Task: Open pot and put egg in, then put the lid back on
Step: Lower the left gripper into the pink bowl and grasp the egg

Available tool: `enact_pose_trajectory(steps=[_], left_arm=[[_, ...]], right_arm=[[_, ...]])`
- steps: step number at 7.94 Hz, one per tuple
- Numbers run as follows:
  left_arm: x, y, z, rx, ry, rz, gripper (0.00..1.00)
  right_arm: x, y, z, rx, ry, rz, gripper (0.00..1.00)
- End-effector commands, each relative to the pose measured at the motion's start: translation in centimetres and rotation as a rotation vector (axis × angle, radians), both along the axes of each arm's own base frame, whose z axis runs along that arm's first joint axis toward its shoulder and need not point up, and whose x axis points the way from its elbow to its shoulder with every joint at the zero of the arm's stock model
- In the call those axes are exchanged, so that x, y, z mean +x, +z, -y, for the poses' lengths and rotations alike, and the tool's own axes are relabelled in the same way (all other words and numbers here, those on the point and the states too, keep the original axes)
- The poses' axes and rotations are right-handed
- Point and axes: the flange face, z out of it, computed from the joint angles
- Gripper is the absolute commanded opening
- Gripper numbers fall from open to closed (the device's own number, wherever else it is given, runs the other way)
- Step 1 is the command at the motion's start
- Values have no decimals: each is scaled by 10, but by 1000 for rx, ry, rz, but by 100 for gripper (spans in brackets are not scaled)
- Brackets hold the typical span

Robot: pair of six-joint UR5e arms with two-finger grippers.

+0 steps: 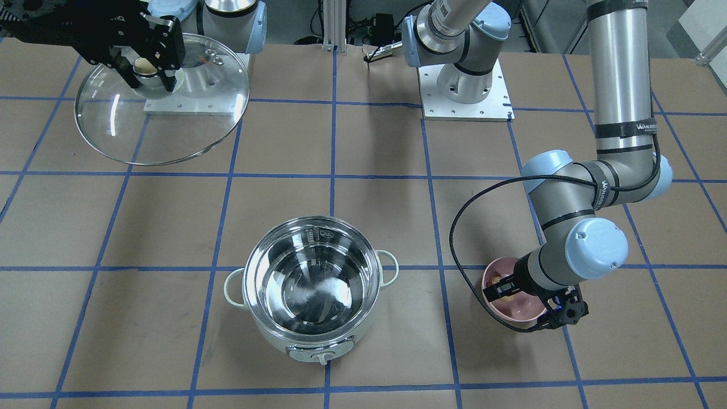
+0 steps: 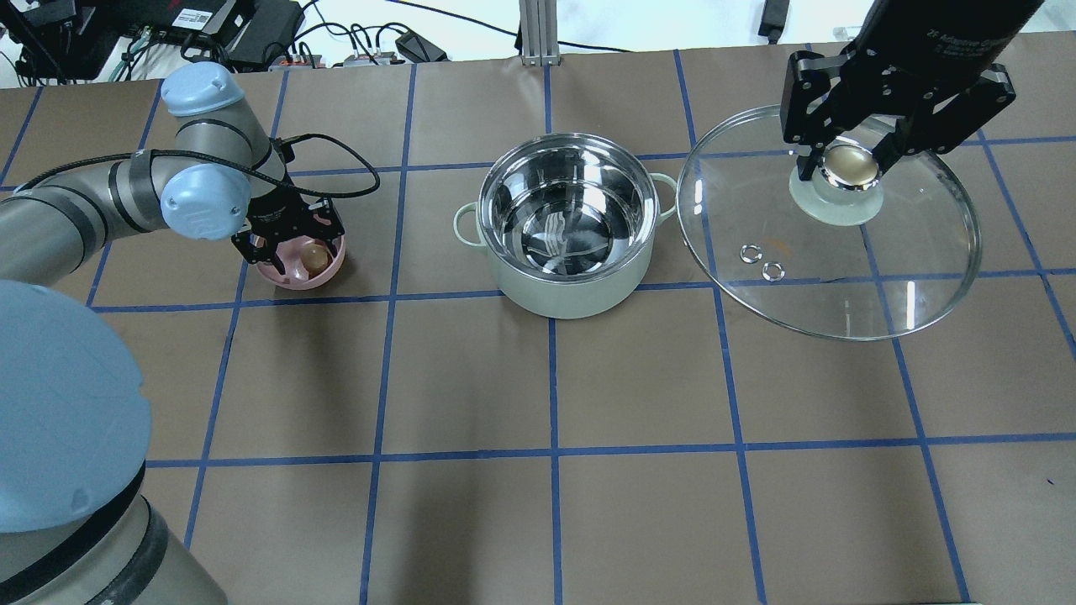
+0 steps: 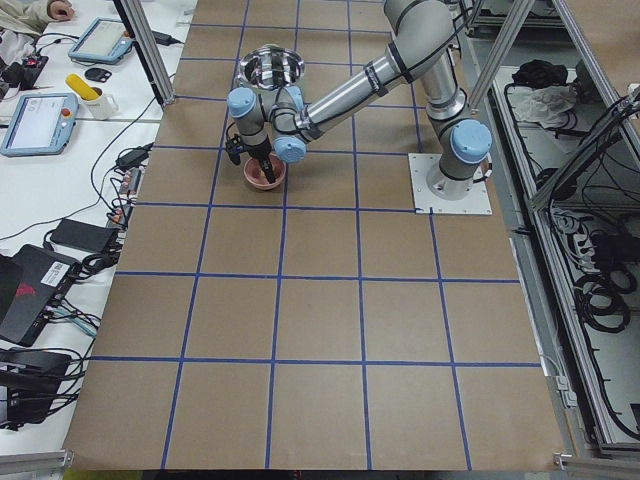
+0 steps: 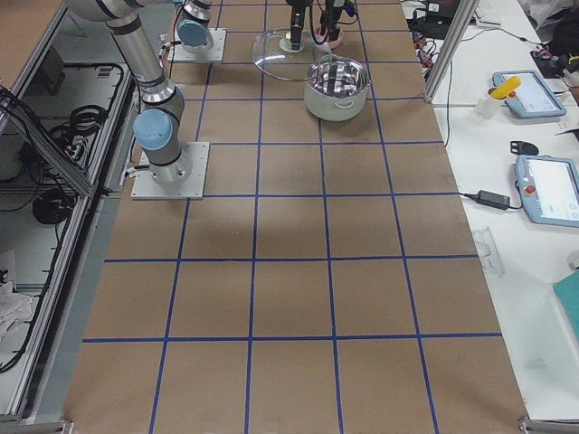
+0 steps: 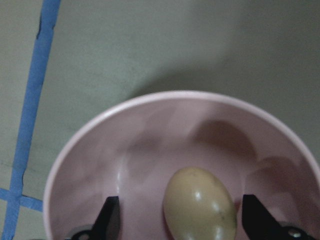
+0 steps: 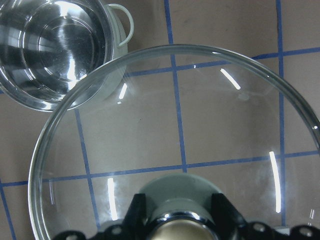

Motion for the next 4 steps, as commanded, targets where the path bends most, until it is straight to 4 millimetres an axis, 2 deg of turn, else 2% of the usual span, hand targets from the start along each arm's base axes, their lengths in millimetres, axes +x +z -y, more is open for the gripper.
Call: enact_pose_trajectory(steps=[1,2,4], left_arm=[[0,1,1,-3,0,2,53],[1,1,2,-4,9,5,47],[2,4,4,-10,24,14,42]], right_arm=[[0,0,0,0,0,0,25],[0,0,0,0,0,0,25],[0,0,0,0,0,0,25]])
